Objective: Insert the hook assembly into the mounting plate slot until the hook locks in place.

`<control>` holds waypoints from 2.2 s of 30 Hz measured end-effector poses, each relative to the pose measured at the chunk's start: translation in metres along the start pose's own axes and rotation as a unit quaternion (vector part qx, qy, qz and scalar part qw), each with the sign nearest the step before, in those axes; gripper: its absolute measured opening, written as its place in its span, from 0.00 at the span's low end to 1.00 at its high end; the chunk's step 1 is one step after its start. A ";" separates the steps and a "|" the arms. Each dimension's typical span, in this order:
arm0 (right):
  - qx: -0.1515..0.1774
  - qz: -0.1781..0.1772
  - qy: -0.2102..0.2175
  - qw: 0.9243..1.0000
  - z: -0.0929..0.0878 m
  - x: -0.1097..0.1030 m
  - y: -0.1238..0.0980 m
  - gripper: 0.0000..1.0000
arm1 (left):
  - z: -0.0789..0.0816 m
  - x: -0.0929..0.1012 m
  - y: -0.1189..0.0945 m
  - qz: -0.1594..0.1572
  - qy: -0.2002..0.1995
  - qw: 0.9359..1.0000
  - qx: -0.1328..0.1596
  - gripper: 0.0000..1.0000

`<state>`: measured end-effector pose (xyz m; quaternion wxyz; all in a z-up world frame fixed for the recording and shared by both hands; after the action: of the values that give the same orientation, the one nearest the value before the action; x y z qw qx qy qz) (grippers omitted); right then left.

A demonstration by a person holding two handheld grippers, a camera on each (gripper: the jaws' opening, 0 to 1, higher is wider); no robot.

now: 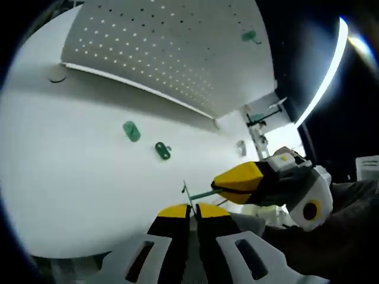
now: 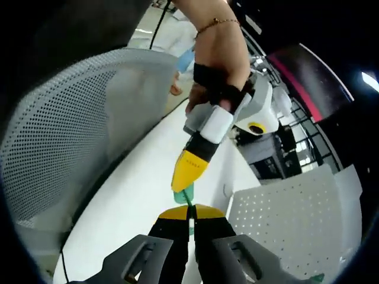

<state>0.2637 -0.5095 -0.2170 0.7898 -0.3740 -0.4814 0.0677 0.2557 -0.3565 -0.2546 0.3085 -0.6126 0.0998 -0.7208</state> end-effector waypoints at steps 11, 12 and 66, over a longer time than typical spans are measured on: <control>0.000 -0.002 0.104 0.995 -0.009 0.007 0.000 0.06 | 0.007 0.001 -0.004 0.020 0.022 0.998 0.049 0.01; 0.005 -0.001 0.128 0.992 -0.012 0.007 0.000 0.07 | 0.008 0.001 -0.005 0.022 0.029 0.998 0.055 0.01; 0.288 -0.122 0.819 0.482 -0.019 0.039 -0.025 0.08 | 0.019 0.064 -0.033 0.064 0.346 0.876 0.330 0.01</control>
<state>0.2934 -0.5192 -0.1776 0.8905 0.0502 0.3886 -0.2312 0.2593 -0.3626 -0.1808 0.4845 -0.1792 -0.0046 -0.8562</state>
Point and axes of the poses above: the point that each gripper's makers call its tool centre point, and the gripper's own axes: y roughly forward along the fingers, x roughly to its right, z roughly out of its top, the point moved 10 cm from there along -y, roughly backward along the fingers, and after that the axes turned 7 degrees about -y, right-handed, at the moved point
